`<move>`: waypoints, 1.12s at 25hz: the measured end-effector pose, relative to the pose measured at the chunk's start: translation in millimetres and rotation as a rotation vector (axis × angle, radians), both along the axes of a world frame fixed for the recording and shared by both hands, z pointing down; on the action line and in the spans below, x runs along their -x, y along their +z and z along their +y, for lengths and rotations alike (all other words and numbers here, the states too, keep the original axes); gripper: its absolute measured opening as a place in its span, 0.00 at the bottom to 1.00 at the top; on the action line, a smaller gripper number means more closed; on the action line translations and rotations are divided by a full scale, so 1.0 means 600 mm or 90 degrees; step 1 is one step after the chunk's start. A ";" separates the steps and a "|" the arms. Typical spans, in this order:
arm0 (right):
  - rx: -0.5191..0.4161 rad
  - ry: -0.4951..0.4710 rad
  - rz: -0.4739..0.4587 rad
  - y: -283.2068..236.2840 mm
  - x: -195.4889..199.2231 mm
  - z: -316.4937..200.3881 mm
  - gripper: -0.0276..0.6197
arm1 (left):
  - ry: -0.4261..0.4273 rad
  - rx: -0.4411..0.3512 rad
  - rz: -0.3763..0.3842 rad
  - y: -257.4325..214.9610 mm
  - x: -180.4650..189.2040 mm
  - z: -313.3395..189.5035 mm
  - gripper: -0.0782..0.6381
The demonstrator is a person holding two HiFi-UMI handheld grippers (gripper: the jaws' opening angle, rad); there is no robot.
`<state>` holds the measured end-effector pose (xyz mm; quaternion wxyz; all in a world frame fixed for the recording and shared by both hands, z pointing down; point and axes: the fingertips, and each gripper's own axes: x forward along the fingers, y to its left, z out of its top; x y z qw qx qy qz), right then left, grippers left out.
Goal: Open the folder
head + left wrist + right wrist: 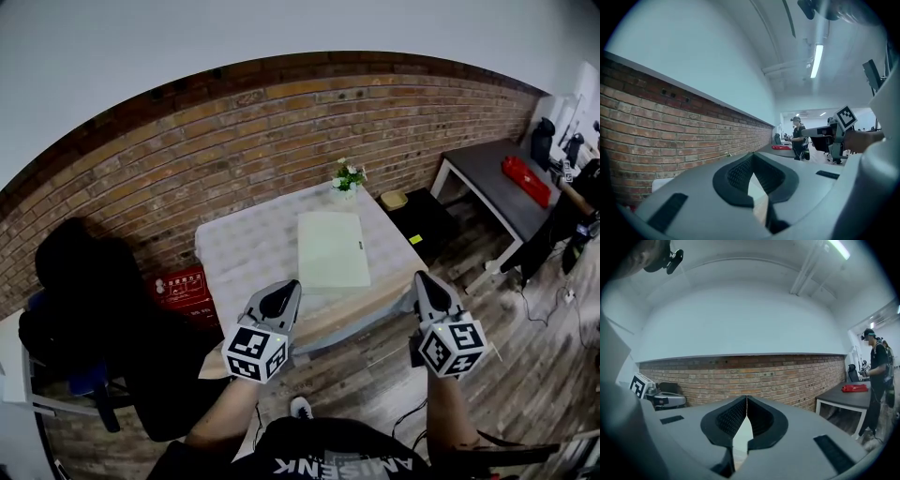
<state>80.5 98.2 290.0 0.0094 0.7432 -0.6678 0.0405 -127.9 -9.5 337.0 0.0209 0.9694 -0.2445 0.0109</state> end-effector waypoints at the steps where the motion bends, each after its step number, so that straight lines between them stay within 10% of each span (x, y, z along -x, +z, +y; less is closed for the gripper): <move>1: 0.001 0.002 0.000 0.000 0.000 -0.014 0.10 | 0.006 -0.002 -0.001 0.003 0.000 -0.012 0.13; 11: 0.020 0.005 0.003 0.020 -0.016 -0.119 0.11 | 0.020 0.012 0.008 0.024 -0.034 -0.096 0.13; 28: 0.050 -0.080 -0.009 0.065 -0.210 -0.363 0.11 | -0.125 0.044 -0.012 0.031 -0.137 -0.289 0.13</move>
